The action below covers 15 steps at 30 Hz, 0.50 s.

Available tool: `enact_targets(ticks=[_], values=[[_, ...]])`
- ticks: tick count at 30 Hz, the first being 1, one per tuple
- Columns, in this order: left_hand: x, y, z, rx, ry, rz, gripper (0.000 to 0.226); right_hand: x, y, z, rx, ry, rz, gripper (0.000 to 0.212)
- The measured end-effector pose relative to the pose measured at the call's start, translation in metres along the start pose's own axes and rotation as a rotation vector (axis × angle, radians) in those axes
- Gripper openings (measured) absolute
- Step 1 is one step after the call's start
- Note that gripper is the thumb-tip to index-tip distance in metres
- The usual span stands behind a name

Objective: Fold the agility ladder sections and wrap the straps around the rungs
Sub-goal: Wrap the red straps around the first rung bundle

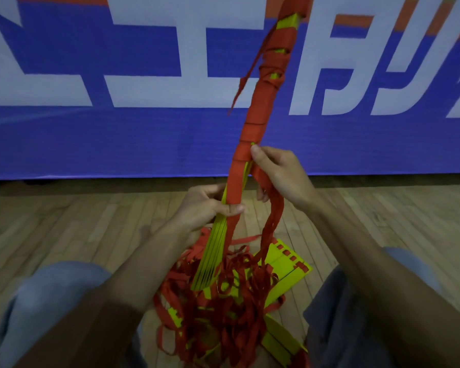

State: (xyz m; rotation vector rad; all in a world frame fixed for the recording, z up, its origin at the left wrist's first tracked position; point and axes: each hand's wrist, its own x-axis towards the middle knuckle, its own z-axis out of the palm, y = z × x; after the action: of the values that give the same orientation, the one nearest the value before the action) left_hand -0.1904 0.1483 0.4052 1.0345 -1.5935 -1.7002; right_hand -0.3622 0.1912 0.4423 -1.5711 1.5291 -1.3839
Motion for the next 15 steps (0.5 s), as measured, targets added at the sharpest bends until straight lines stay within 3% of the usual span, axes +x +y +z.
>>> enact_targets(ticks=[4, 9, 15], values=[[-0.002, -0.002, 0.008, 0.251, 0.149, 0.14, 0.043, -0.003, 0.005, 0.009, -0.12, 0.029, 0.002, 0.027], [0.0, 0.001, 0.003, 0.44, 0.092, 0.15, 0.056, 0.0, 0.006, 0.004, 0.124, 0.088, 0.062, 0.027], [-0.004, 0.005, 0.0, 0.262, -0.106, 0.14, 0.047, 0.003, 0.003, -0.004, 0.291, 0.081, 0.048, 0.022]])
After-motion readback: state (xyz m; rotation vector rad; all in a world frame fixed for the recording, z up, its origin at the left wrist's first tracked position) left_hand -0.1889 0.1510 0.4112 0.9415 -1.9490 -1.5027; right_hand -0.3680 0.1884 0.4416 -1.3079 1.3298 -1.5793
